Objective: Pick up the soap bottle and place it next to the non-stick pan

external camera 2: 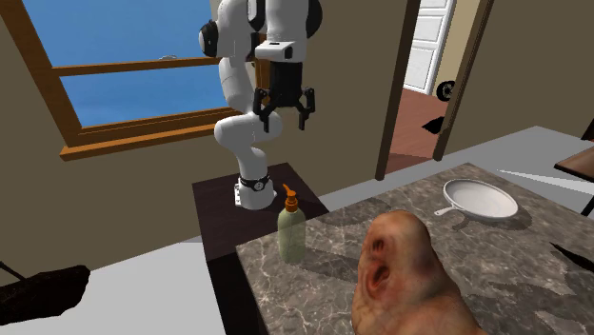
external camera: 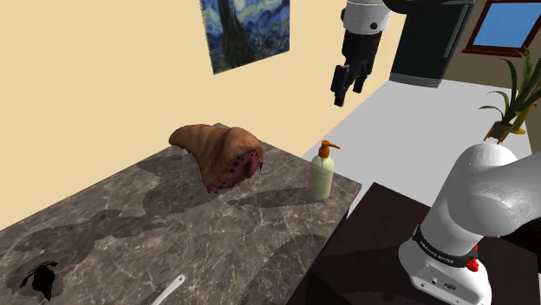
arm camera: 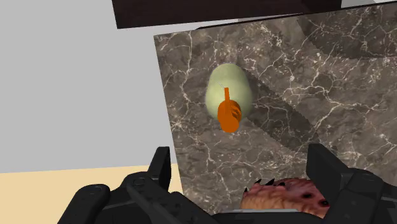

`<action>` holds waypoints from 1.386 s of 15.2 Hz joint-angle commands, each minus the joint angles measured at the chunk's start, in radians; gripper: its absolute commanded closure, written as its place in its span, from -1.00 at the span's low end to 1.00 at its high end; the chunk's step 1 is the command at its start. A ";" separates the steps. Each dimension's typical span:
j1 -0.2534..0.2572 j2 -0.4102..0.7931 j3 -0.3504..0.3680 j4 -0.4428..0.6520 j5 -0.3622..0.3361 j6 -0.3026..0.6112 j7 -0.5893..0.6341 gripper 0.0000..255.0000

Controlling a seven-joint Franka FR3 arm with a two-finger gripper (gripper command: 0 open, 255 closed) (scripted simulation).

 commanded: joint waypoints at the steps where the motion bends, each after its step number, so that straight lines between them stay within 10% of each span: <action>1: 0.000 0.000 0.000 0.000 0.000 0.000 0.000 -1.00; 21: 0.025 0.214 -0.097 -0.352 0.054 0.524 -0.108 -1.00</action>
